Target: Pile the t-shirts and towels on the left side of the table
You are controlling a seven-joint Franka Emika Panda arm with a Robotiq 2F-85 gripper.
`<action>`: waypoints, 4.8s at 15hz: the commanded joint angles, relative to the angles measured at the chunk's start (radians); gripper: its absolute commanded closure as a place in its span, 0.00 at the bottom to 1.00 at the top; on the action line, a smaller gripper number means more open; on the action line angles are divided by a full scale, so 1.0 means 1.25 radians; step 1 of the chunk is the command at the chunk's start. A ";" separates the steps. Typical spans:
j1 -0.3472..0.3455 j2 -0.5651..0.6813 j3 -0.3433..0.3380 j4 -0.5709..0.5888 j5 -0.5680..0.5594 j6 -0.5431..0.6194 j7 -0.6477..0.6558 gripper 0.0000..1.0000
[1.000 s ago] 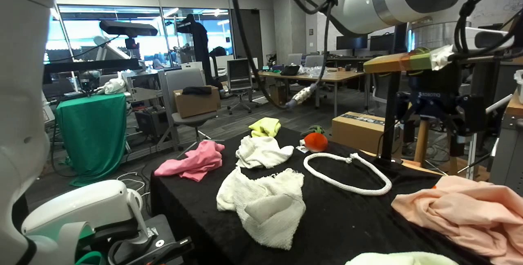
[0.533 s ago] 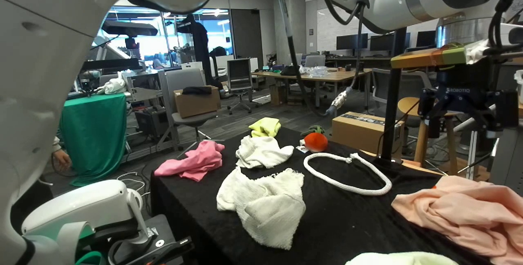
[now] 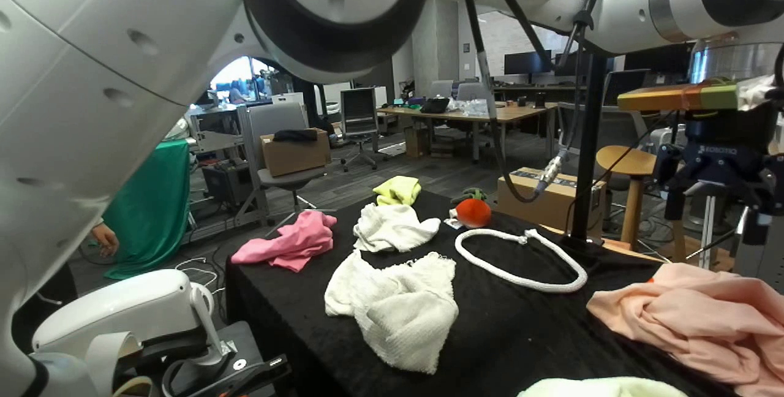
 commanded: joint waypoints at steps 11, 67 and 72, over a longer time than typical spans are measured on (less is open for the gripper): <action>-0.058 0.128 0.019 0.179 0.050 -0.143 -0.003 0.00; 0.072 -0.133 -0.073 -0.610 0.057 0.818 0.154 0.00; 0.130 -0.114 -0.138 -0.615 0.020 0.877 0.213 0.00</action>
